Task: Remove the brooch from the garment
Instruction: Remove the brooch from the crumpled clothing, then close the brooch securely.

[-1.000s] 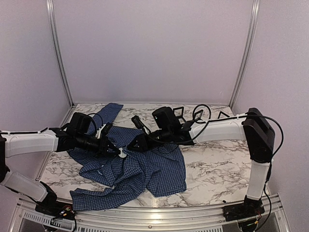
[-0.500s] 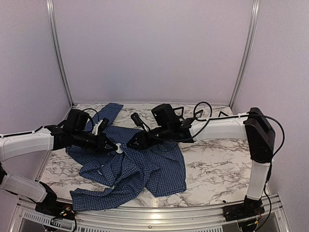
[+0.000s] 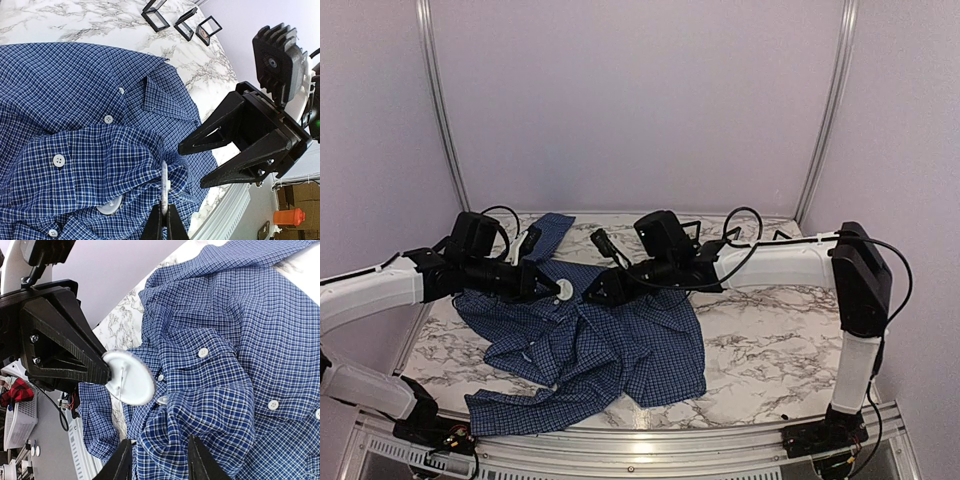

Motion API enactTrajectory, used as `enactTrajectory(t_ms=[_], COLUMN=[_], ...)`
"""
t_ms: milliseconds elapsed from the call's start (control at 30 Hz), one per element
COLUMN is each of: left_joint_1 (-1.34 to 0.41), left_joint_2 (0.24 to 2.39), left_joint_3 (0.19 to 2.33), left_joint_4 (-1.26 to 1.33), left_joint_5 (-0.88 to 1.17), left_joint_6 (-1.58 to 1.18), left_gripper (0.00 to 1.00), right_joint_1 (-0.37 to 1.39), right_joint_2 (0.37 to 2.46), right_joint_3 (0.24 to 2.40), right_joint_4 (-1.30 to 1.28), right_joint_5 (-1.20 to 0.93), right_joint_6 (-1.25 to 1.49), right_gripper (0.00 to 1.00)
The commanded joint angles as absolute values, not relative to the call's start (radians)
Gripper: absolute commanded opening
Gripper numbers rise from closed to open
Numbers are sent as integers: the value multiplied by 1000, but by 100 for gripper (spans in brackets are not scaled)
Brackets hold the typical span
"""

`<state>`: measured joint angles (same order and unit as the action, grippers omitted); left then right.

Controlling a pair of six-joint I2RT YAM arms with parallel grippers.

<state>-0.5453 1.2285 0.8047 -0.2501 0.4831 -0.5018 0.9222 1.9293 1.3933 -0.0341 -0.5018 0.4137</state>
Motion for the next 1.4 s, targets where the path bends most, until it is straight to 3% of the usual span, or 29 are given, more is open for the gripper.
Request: enactTrajectory(t_ms=[0,400,600,900,1367], left_joint_1=[-547,-560,-600,-640,-664], left_joint_2=[1210,1270,1307,1340,1340], left_joint_3=[853,925,967,989,984], left_joint_4=[-270,-233,-203,-133,-109], left_joint_5=[502,701,790,874,904], left_joint_6=[-432,-346,-330,-348,-352], left_gripper=[0,0,0,0,0], right_joint_1=[905,852,835,831,827], right_joint_2=[1879,1789,1760,1710,1697], right_joint_3=[1440,1398,1381,1342,1273], right_joint_4=[-45,-14,-9,-9,93], right_joint_5=[-495,-563,-687,-837,-971], right_joint_6=[398,345,303,234,283], right_gripper=[38,59,61,53,27])
